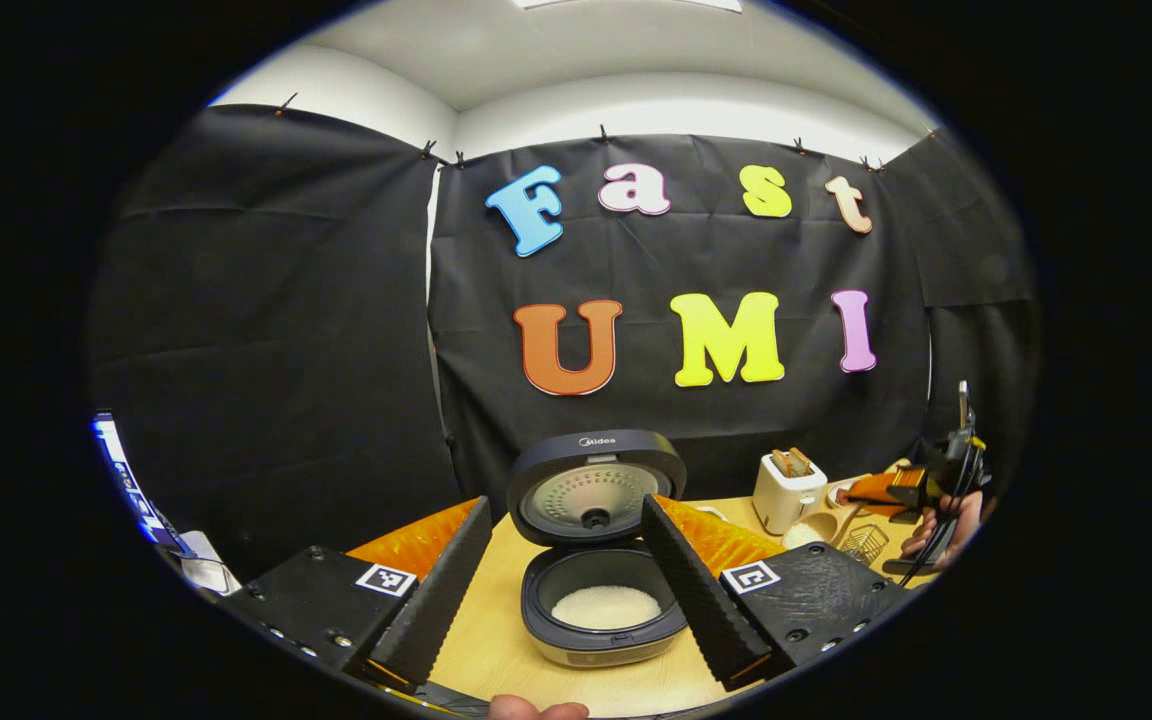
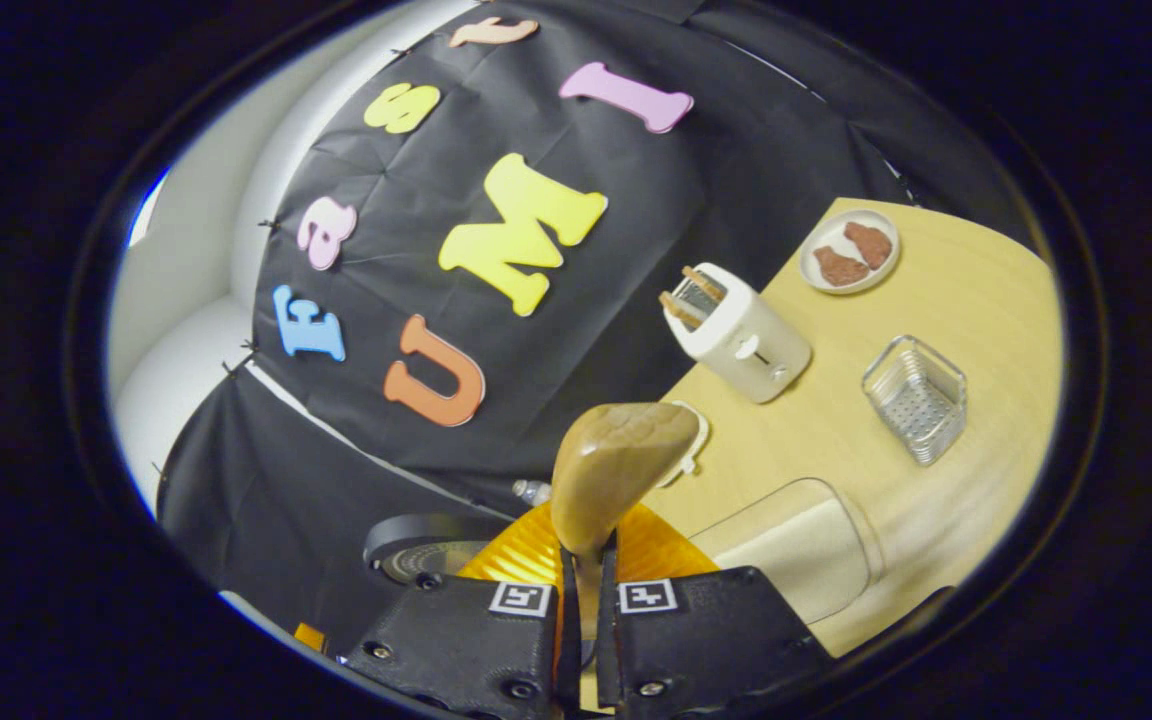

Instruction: Close the left gripper, press the button to open the rice cooker; take a wooden spoon from the chopstick holder with the right hand, scoop a spoonful of rice and pour it into the rice cooker, then put the wooden spoon back into the chopstick holder.

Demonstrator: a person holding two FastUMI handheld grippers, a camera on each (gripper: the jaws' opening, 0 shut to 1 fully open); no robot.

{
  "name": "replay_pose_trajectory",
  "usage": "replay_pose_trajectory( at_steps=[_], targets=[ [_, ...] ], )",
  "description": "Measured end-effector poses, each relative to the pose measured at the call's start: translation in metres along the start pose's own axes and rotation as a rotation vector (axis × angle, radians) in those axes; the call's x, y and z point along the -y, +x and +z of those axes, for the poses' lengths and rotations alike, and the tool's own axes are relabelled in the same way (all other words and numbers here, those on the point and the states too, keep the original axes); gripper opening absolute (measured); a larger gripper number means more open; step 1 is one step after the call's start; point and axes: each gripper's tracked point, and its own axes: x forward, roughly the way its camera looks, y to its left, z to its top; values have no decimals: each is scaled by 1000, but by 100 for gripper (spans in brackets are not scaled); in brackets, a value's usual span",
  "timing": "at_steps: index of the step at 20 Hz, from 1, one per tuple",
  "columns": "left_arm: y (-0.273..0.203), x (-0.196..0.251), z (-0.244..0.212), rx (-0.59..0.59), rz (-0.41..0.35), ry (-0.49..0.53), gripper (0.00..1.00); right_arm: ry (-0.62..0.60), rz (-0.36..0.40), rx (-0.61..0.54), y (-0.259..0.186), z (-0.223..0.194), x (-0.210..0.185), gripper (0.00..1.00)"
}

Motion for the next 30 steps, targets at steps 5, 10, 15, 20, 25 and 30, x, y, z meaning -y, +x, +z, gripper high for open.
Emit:
replay_pose_trajectory(
  at_steps=[5, 10, 15, 20, 25, 30],
  targets=[
    [-4, -16, -11, -20, 17, -21, 96, -38, 85, -104, 38, -50, -64, 11],
    [-9, -41, -23, -43, 49, -43, 96, -145, 78, -197, 80, -106, -89, 11],
    [-8, -70, -34, -55, 84, -59, 96, -341, 23, -222, 103, -141, -94, 12],
    [-8, -87, -39, -52, 96, -61, 96, -581, 4, -219, 105, -161, -105, 12],
    [-10, -87, -40, -45, 66, -55, 96, -730, -13, -180, 106, -164, -113, 12],
    [-11, -89, -43, -42, 52, -68, 96, -894, -22, -153, 103, -171, -127, 11]
  ],
)
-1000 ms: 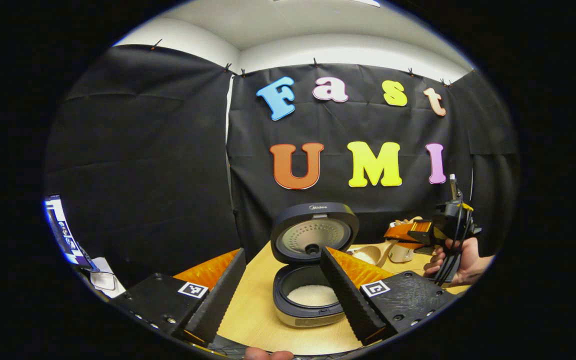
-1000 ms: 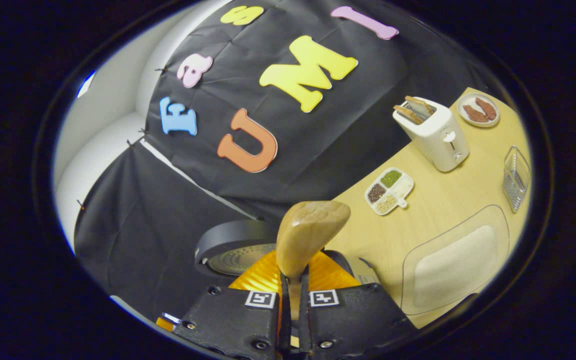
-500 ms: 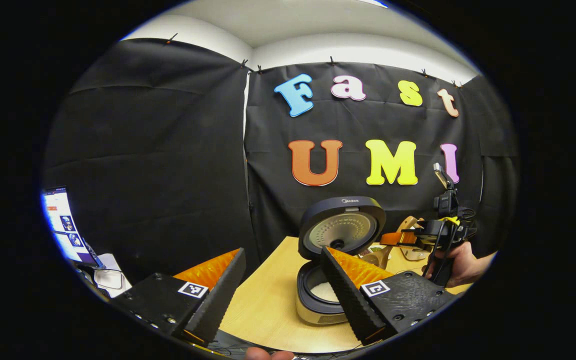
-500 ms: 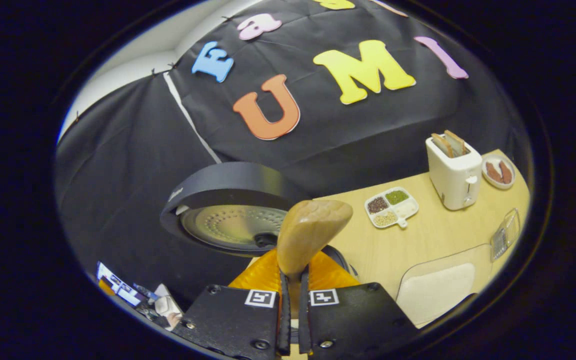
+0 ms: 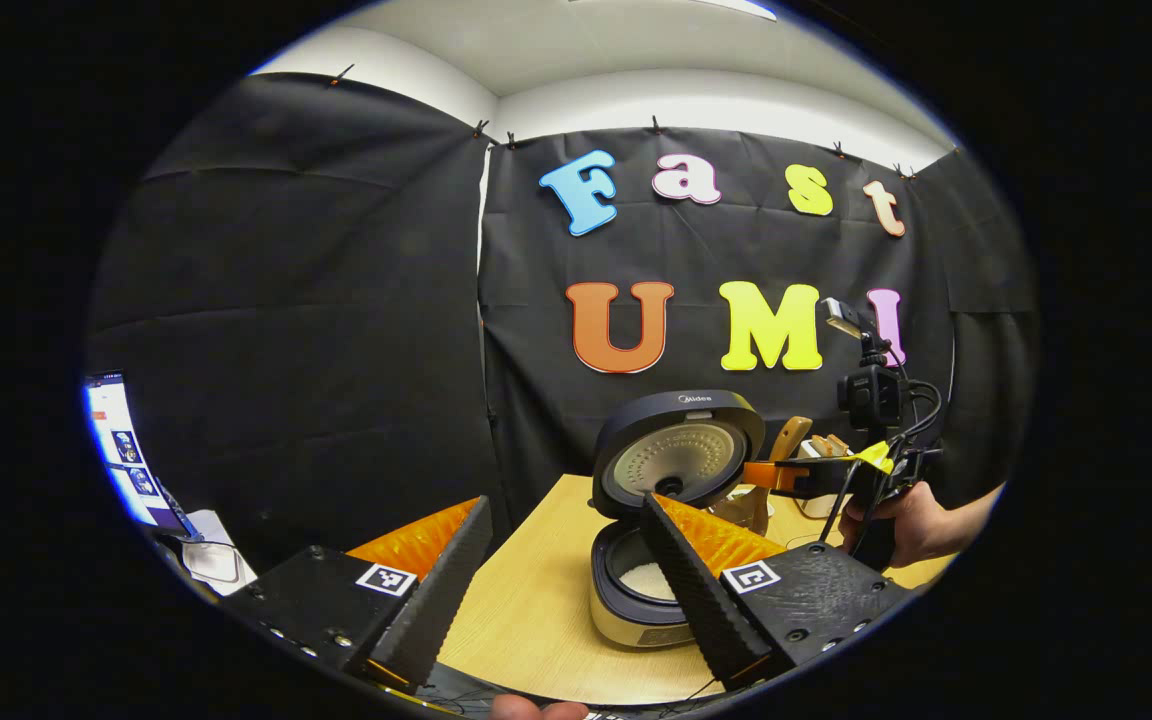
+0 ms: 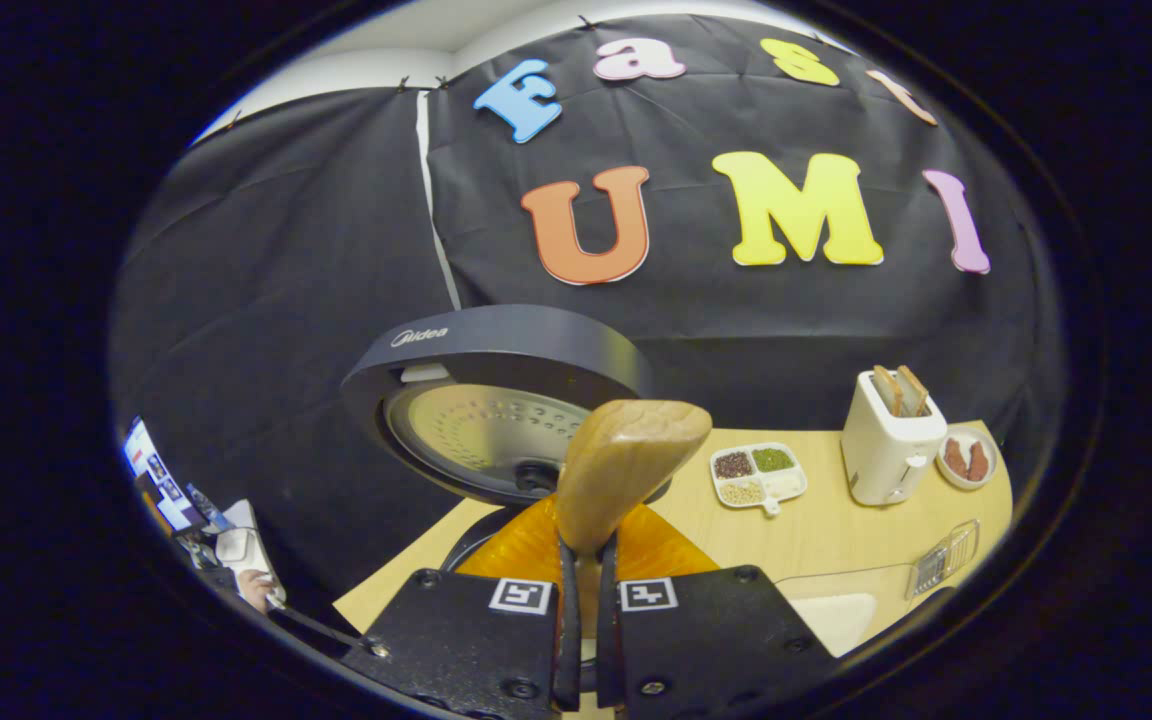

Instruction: Close the left gripper, press the button to open the rice cooker; take a wooden spoon from the chopstick holder with the right hand, scoop a spoonful of rice and pour it into the rice cooker, then put the wooden spoon back into the chopstick holder.

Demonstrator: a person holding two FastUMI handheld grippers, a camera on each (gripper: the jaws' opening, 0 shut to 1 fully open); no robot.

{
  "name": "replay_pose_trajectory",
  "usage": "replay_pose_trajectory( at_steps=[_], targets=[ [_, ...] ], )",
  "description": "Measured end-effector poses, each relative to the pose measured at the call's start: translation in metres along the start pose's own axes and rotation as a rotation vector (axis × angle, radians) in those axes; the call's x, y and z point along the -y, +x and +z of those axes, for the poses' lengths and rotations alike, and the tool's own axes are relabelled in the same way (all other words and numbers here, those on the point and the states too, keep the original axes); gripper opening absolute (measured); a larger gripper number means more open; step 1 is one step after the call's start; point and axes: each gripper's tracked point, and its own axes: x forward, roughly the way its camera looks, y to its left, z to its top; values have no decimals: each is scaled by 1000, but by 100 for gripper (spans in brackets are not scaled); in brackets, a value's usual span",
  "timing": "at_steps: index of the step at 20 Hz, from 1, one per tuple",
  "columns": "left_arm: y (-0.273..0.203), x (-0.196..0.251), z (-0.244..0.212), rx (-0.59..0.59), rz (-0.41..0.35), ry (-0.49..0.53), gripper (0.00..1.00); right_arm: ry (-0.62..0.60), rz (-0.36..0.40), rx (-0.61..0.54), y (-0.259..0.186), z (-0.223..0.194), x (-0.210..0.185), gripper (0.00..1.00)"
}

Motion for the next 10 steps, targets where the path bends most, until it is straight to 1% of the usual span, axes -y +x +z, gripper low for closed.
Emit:
replay_pose_trajectory(
  at_steps=[6, 10],
  targets=[
    [-2, -2, -4, 0, -15, -12, 96, -217, -48, 31, 0, 5, -12, 12],
    [-6, 1, -6, 4, -26, -11, 96, -371, -80, 72, -1, 12, -21, 11]
  ],
)
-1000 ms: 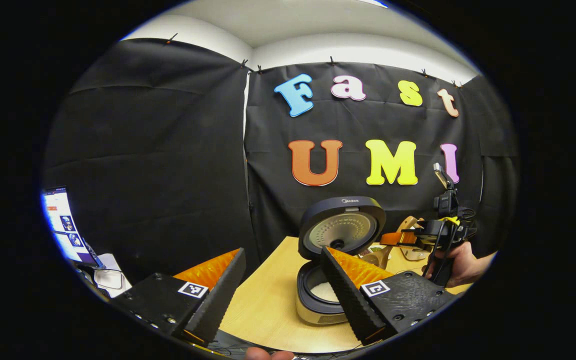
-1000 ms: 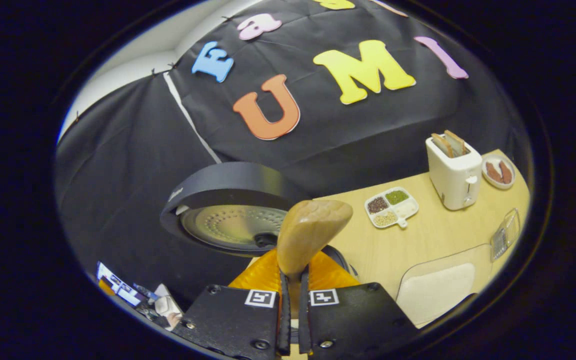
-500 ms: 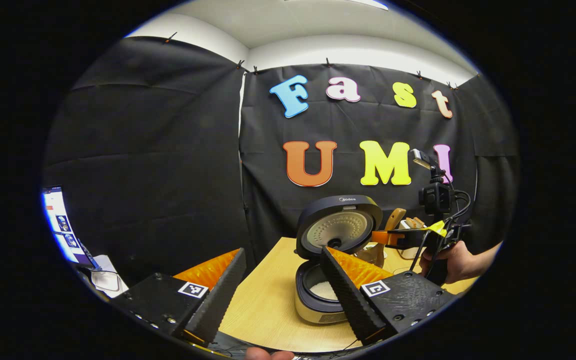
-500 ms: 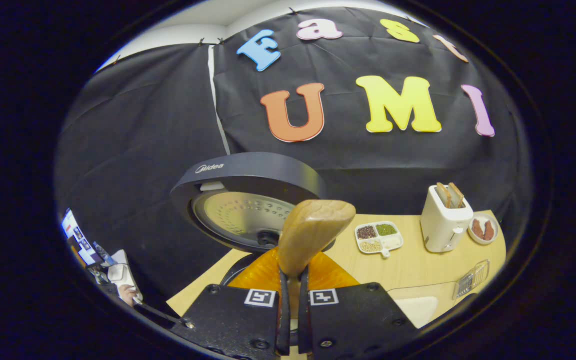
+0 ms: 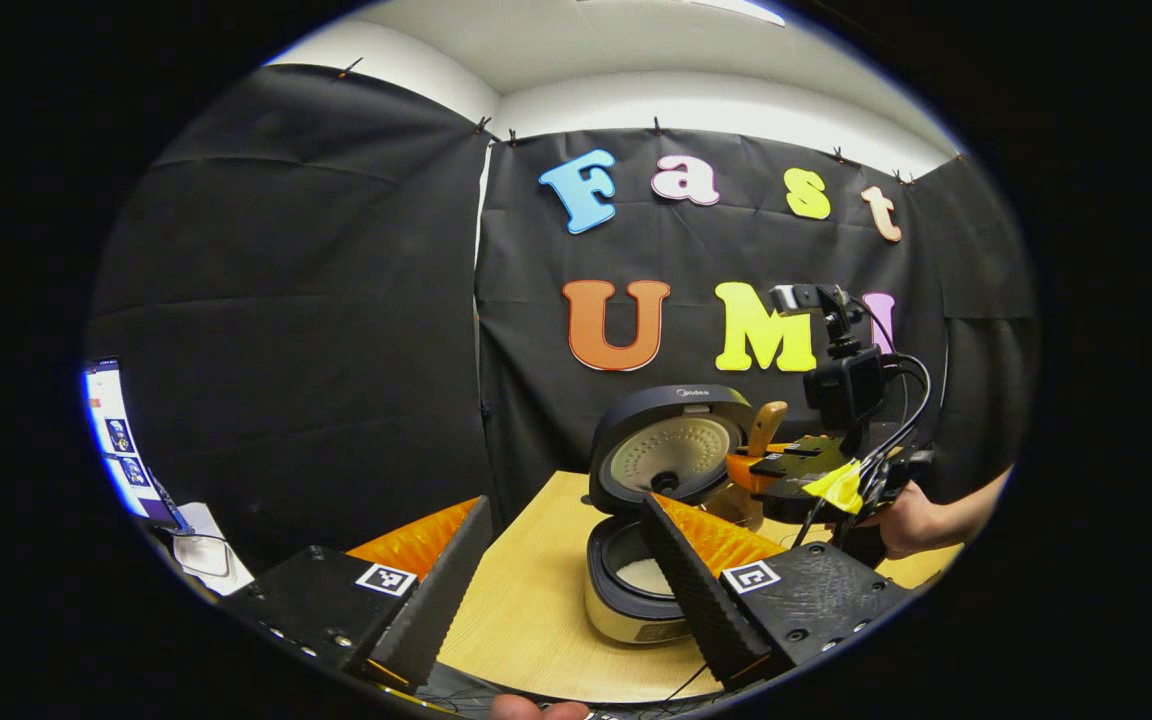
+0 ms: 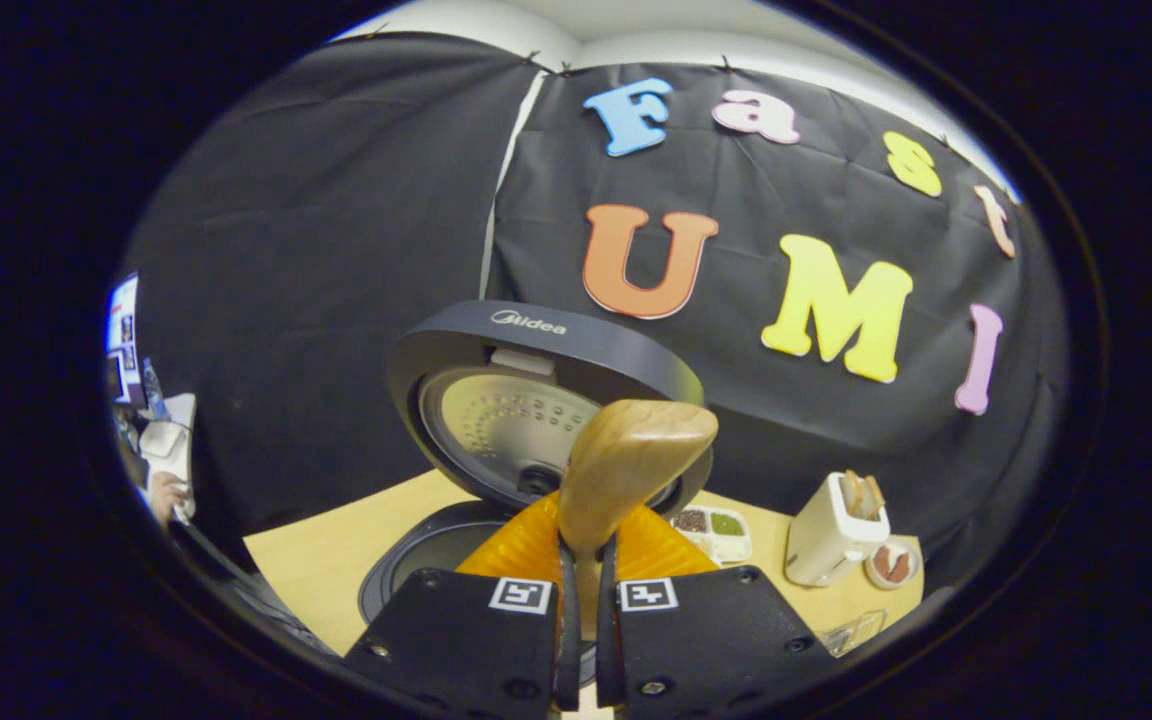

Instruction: Close the left gripper, press the button to open the rice cooker; take a wooden spoon from the chopstick holder with the right hand, scoop a spoonful of rice and pour it into the rice cooker, then put the wooden spoon back into the chopstick holder.

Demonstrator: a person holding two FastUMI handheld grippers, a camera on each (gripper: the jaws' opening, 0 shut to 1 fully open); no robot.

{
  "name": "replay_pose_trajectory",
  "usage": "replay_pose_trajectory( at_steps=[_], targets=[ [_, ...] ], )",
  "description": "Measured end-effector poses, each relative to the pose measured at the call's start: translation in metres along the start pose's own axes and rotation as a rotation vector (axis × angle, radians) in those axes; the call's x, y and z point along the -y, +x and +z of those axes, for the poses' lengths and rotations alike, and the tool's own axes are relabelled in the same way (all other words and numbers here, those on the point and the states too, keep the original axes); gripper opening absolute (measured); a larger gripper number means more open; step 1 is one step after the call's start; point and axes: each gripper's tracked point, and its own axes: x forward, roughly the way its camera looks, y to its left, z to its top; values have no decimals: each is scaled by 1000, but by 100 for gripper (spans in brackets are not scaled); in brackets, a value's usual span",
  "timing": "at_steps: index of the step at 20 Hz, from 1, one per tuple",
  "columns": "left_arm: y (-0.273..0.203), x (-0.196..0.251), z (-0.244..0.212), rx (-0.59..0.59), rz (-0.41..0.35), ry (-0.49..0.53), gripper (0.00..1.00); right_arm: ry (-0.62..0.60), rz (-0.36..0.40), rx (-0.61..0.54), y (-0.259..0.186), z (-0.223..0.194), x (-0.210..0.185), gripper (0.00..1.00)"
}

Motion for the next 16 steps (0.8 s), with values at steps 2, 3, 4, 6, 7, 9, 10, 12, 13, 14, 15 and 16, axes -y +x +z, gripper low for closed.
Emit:
replay_pose_trajectory(
  at_steps=[2, 3, 4, 6, 7, 9, 10, 12, 13, 14, 15, 16],
  targets=[
    [1, 0, -2, -3, -4, 2, 96, -62, -9, 15, 1, 1, -3, 11],
    [1, 1, -3, -5, -5, 0, 96, -81, -9, 19, 1, 1, -4, 11],
    [1, 1, -2, -3, -7, -5, 96, -90, -4, 21, 0, 2, -6, 12],
    [1, 3, -1, 1, -12, -19, 96, -85, 8, 20, 0, 2, -6, 11],
    [1, 7, -1, 1, -20, -23, 96, -80, 10, 22, 0, 4, -4, 11],
    [0, 12, 0, 5, -33, -19, 95, -68, 18, 32, -4, 9, -4, 11],
    [0, 15, 0, 5, -36, -14, 95, -49, 25, 36, -7, 12, -3, 11],
    [0, 19, 2, 8, -40, -6, 95, 11, 28, 41, -14, 13, 1, 11],
    [0, 22, 4, 12, -41, -4, 95, 43, 31, 42, -19, 14, 4, 11],
    [0, 25, 8, 14, -43, 0, 95, 84, 37, 44, -23, 16, 9, 11],
    [0, 29, 9, 14, -43, 5, 95, 137, 51, 47, -31, 19, 12, 11],
    [0, 34, 11, 15, -45, 10, 95, 199, 69, 47, -38, 21, 16, 12]
  ],
)
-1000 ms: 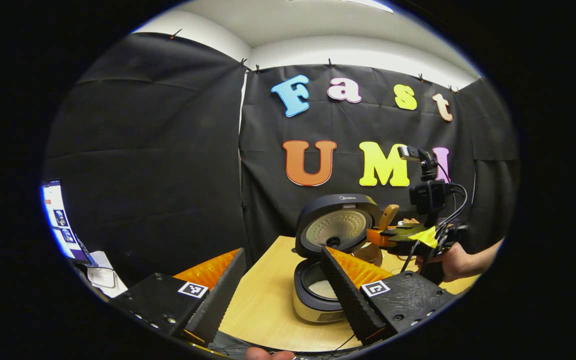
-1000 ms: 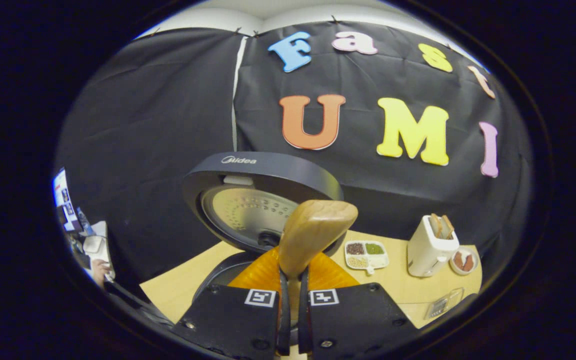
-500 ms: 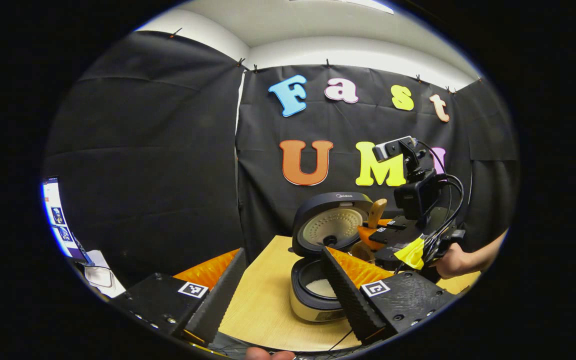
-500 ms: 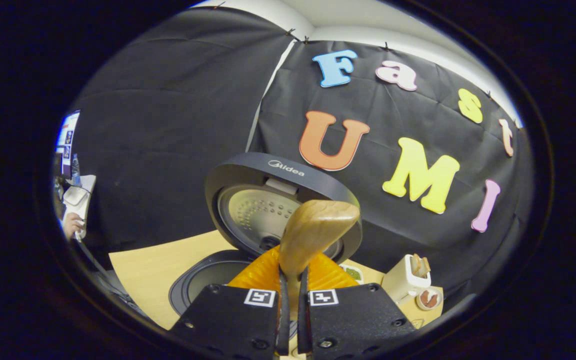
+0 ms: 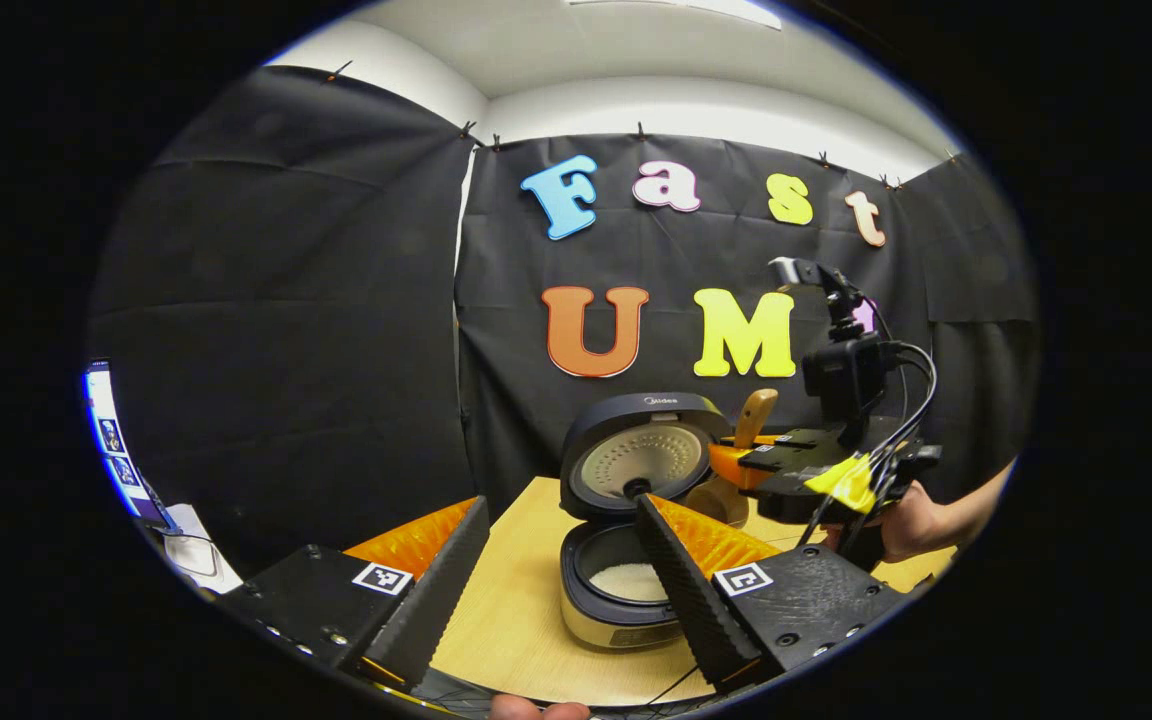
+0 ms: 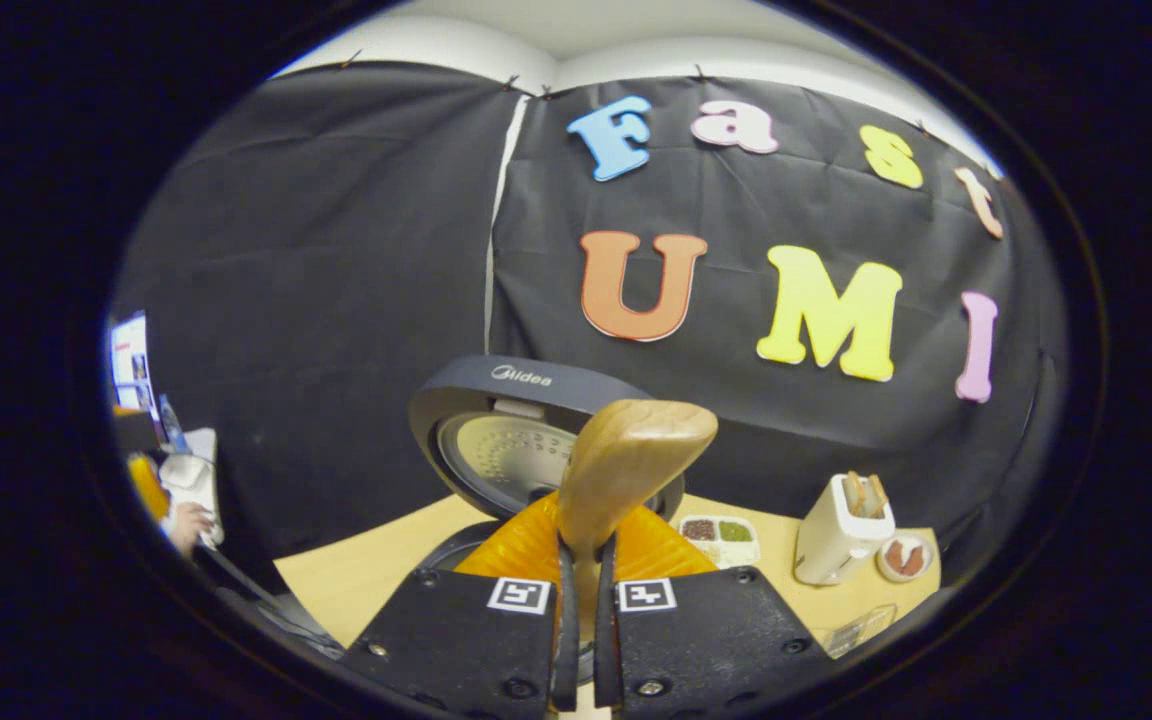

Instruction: Close the left gripper, press the button to open the rice cooker; take a wooden spoon from the chopstick holder with the right hand, scoop a spoonful of rice and pour it into the rice cooker, then put the wooden spoon back into the chopstick holder.

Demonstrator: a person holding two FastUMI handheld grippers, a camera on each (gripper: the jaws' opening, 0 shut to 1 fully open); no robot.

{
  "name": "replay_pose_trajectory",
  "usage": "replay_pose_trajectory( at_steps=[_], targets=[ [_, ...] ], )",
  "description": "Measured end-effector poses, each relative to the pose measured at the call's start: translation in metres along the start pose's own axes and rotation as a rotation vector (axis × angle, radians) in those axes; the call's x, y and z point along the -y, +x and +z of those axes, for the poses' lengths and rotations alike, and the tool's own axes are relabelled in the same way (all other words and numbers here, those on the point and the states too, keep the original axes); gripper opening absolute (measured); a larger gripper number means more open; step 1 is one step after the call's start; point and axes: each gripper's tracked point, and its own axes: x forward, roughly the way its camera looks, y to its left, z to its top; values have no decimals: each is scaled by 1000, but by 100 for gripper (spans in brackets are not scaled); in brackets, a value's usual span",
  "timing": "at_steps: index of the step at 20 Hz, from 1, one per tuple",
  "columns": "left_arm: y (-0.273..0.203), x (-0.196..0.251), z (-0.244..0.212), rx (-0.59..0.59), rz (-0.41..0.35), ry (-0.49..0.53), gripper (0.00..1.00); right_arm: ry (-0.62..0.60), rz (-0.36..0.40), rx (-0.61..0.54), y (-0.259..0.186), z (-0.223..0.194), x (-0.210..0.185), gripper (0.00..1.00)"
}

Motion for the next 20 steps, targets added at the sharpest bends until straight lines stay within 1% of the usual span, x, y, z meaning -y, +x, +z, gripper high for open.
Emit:
replay_pose_trajectory(
  at_steps=[3, 5, 7, 10, 14, 16, 20],
  targets=[
    [2, 15, 9, 7, 4, -2, 95, 225, 44, -10, -26, 7, 19, 12],
    [7, 33, 12, 8, -1, -3, 94, 304, 42, -13, -42, 14, 44, 11],
    [12, 48, 16, 5, -8, -5, 94, 353, 3, 3, -59, 15, 82, 12],
    [20, 75, 25, 3, -27, -37, 94, 399, -65, 20, -84, 10, 145, 12],
    [32, 107, 30, 10, -31, -18, 94, 464, -162, 18, -115, -16, 234, 11],
    [37, 119, 32, 5, -29, -15, 94, 490, -223, 12, -130, -31, 280, 11],
    [45, 141, 32, -14, -22, -18, 94, 513, -306, -5, -147, -63, 351, 11]
  ],
)
